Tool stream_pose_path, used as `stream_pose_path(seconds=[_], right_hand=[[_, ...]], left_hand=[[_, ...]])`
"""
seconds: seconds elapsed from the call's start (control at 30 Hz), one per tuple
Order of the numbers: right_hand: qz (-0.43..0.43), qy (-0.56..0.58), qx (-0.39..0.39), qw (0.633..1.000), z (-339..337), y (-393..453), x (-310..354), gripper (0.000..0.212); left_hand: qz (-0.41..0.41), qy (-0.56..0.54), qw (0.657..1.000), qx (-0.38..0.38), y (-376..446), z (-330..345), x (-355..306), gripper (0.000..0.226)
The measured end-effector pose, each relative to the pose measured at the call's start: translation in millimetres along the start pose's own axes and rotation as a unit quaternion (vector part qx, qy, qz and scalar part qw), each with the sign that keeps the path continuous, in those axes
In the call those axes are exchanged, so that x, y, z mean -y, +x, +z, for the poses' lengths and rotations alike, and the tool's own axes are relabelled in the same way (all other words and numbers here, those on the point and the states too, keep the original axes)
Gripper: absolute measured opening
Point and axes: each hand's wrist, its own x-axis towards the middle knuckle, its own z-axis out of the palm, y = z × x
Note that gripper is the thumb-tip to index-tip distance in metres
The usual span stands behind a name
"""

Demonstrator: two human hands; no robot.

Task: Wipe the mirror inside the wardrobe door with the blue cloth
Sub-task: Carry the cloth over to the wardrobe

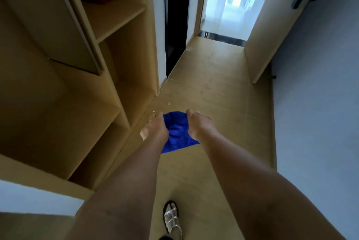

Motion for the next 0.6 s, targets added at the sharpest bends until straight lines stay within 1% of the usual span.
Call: stream_pose_path(seconds=[0.13,0.27,0.5,0.6], right_hand=[[-0.016,-0.006,-0.008,1.000,-26.8,66.5,14.5,0.050],[-0.035,-0.010,-0.018,0.999,-46.9,126.4,30.1,0.045],[-0.080,-0.024,-0.011,0.996,-63.9,222.8,55.0,0.050],[-0.103,-0.029,-0.016,0.994,-74.8,266.9,62.6,0.049]], left_hand=[[-0.005,-0.013,1.000,-0.016,61.9,-28.5,-9.0,0.046],[-0.024,-0.017,0.999,-0.028,115.4,-53.7,-14.6,0.045],[-0.065,-0.023,0.997,-0.040,197.3,-78.8,-16.8,0.047],[-0.085,-0.033,0.994,-0.055,235.4,-89.3,-21.2,0.043]])
